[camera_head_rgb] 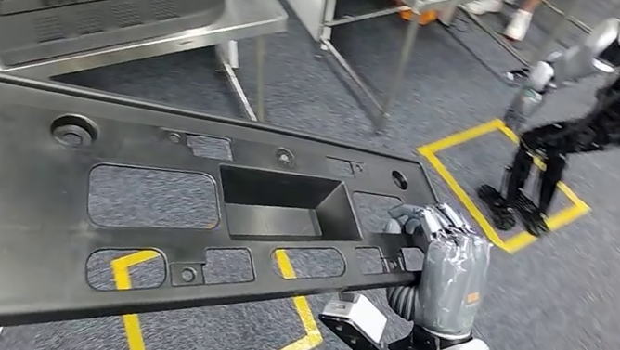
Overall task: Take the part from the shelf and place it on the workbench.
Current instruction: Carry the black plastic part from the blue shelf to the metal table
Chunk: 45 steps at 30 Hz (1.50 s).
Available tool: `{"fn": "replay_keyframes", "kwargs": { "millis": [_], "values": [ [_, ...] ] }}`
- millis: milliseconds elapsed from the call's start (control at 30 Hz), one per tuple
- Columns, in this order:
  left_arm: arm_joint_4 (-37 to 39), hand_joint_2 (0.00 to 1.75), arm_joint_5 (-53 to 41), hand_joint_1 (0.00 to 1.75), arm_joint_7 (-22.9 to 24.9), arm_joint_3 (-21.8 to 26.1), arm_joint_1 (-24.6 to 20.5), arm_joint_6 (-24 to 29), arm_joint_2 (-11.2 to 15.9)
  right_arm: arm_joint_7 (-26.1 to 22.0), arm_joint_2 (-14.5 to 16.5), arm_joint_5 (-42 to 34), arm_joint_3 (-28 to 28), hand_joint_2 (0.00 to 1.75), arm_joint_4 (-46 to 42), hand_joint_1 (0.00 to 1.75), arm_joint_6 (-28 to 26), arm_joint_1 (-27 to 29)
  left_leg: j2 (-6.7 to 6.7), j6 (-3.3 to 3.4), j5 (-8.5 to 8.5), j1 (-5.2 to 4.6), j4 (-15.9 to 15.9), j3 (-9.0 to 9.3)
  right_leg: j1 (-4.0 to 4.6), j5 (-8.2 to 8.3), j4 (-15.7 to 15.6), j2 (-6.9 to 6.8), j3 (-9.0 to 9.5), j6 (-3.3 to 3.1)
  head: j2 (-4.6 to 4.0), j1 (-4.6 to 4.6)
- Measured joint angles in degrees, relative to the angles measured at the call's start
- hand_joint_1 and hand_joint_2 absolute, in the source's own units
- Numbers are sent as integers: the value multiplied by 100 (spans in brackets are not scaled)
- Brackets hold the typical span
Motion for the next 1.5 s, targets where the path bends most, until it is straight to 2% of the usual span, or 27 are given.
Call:
{"fn": "replay_keyframes", "kwargs": {
  "millis": [67, 133, 167, 233, 300, 333, 367, 433, 500, 567, 633, 700, 767, 833, 867, 900, 933, 1000, 1067, 1133, 1200, 1300, 1333, 1367, 1400, 1433, 1500],
  "values": [
    [-6, 175, -1, 0, 1, 0, 0, -9, -1, 6, 0, 3, 8, 175, -4, 175, 16, -3, -101, -49, -20, -7, 13, -23, 9, 120, -356, 129, 136, -34, 0, 5],
    [-8, 175, 0, 0, 2, 0, 16, -19, 5, 11, -3, 9, 12, 175, -7, 175, 34, -10, -170, -110, -38, -2, 24, -33, 3, 146, -411, 4, 161, -82, 0, -13],
    [-8, 175, 1, 0, 2, 0, 24, -22, 11, 13, -4, 13, 13, 175, -8, 175, 40, -13, -120, -145, -102, -1, 114, -66, -2, 159, -438, -53, 178, -110, 0, -31],
    [-10, 175, 1, 0, 2, 0, 26, -25, 21, 19, -3, 20, 14, 175, -11, 175, 47, -13, 102, -222, -436, 13, 696, -317, -19, 184, -493, -189, 208, -149, 0, -90],
    [-12, 175, 1, 0, 2, 0, 25, -26, 21, 22, -3, 21, 14, 175, -13, 175, 51, -9, 259, -295, -853, 47, 1610, -767, -21, 177, -504, -327, 219, -163, 0, -163],
    [-12, 175, 1, 0, 2, 0, 32, -27, 21, 22, -3, 21, 14, 175, -13, 175, 52, -8, 283, -314, -945, 63, 1916, -927, -22, 167, -503, -392, 223, -160, 0, -180],
    [-12, 175, 1, 0, 2, 0, 41, -27, 21, 22, -3, 21, 14, 175, -13, 175, 53, -7, 299, -324, -919, 74, 1994, -976, -26, 154, -503, -456, 235, -155, 0, -195],
    [-12, 175, 1, 0, 2, 0, 50, -28, 22, 22, -3, 21, 14, 175, -13, 175, 53, -9, 381, -310, -547, 74, 1375, -679, -39, 119, -505, -572, 284, -130, 0, -216],
    [-12, 175, 1, 0, 2, 0, 38, -28, 22, 22, -3, 21, 14, 175, -14, 175, 52, -10, 676, -248, -138, 41, 425, -215, -34, 72, -503, -663, 349, -80, 0, -245],
    [-12, 175, 1, 0, 2, 0, 23, -27, 22, 22, -3, 21, 15, 175, -15, 175, 53, -10, 851, -169, -3, 3, 16, -47, -13, 28, -507, -749, 396, -15, 0, -260],
    [-12, 175, 1, 0, 2, 0, 26, -27, 21, 21, -3, 21, 17, 175, -16, 175, 54, -13, 733, -100, 8, 4, -14, -55, -11, -16, -523, -831, 442, 53, 0, -254],
    [-12, 175, 5, 0, 1, 1, 32, -28, 22, 22, -3, 21, 19, 175, -20, 175, 54, -19, 612, -33, 34, 32, -55, -29, -24, -200, -301, -700, 378, 110, 0, -239],
    [-12, 175, 17, 0, -2, 2, 25, -28, 25, 27, -3, 21, 22, 175, -21, 175, 55, -20, 504, 16, 51, 42, -77, -15, -29, -614, 477, -469, 13, 135, 0, -197],
    [-12, 175, 36, 0, -3, 2, 26, -28, 25, 45, -3, 21, 26, 175, -21, 175, 62, -12, 383, 41, 45, 32, -76, -8, -19, -926, 1348, -385, -451, 136, 0, -149],
    [-12, 175, 43, 0, -4, 2, 33, -28, 25, 57, -4, 21, 27, 175, -21, 175, 67, -8, 315, 45, 41, 27, -76, 3, -14, -908, 1508, -371, -564, 126, 0, -126],
    [-12, 175, 49, 0, -6, 2, 39, -27, 25, 65, -4, 21, 27, 175, -21, 175, 71, -5, 244, 46, 37, 24, -76, 19, -9, -766, 1414, -354, -560, 107, 0, -104],
    [-12, 175, 51, 0, -9, 2, 42, -26, 25, 72, -5, 21, 27, 175, -21, 175, 74, -6, 172, 42, 32, 23, -76, 38, -3, -526, 1070, -311, -435, 78, 0, -77],
    [-15, 175, 52, 0, -15, 2, 34, -25, 20, 81, -6, 23, 28, 175, -22, 175, 81, -6, 45, 17, 14, 20, -62, 50, 9, -45, 142, -39, -70, 10, 0, -28],
    [-20, 175, 50, 0, -22, 2, 25, -26, 13, 91, -6, 26, 31, 175, -29, 175, 88, -5, -70, -27, -11, 12, -42, 27, 23, 162, -380, 159, 130, -35, 0, -9],
    [-21, 175, 46, 0, -26, 2, 37, -26, 14, 94, -7, 27, 33, 175, -34, 175, 92, -8, -182, -84, -21, 9, -43, 14, 20, 185, -462, 75, 164, -74, 0, -25],
    [-22, 175, 43, 0, -32, 2, 53, -34, 19, 91, -7, 28, 34, 175, -34, 175, 94, -11, -91, -151, -154, 8, 151, -59, 1, 208, -520, -53, 201, -124, 0, -59],
    [-23, 175, 40, 0, -38, 2, 45, -62, 21, 88, -6, 28, 34, 175, -34, 175, 96, -6, 219, -247, -755, 31, 1347, -624, -8, 214, -565, -263, 235, -166, 0, -152],
    [-23, 175, 40, 0, -38, 2, 47, -74, 21, 88, -7, 29, 34, 175, -34, 175, 98, -4, 258, -269, -899, 47, 1744, -830, -8, 205, -565, -326, 239, -168, 0, -170],
    [-23, 175, 40, 0, -39, 2, 53, -88, 21, 91, -7, 32, 34, 175, -34, 175, 101, -3, 280, -280, -928, 62, 1939, -942, -10, 194, -565, -373, 246, -165, 0, -179],
    [-24, 175, 39, 0, -39, 2, 61, -100, 21, 96, -8, 36, 34, 175, -34, 175, 103, -2, 295, -282, -836, 71, 1882, -925, -13, 180, -565, -413, 261, -156, 0, -186],
    [-25, 175, 38, 0, -40, 2, 67, -111, 22, 102, -8, 39, 34, 175, -34, 175, 105, -3, 316, -271, -638, 76, 1565, -776, -18, 165, -565, -443, 284, -143, 0, -193],
    [-25, 175, 37, 0, -42, 2, 68, -123, 23, 113, -8, 44, 34, 175, -34, 175, 107, -5, 417, -216, -181, 56, 596, -303, -19, 129, -565, -481, 336, -105, 0, -212]
  ]
}}
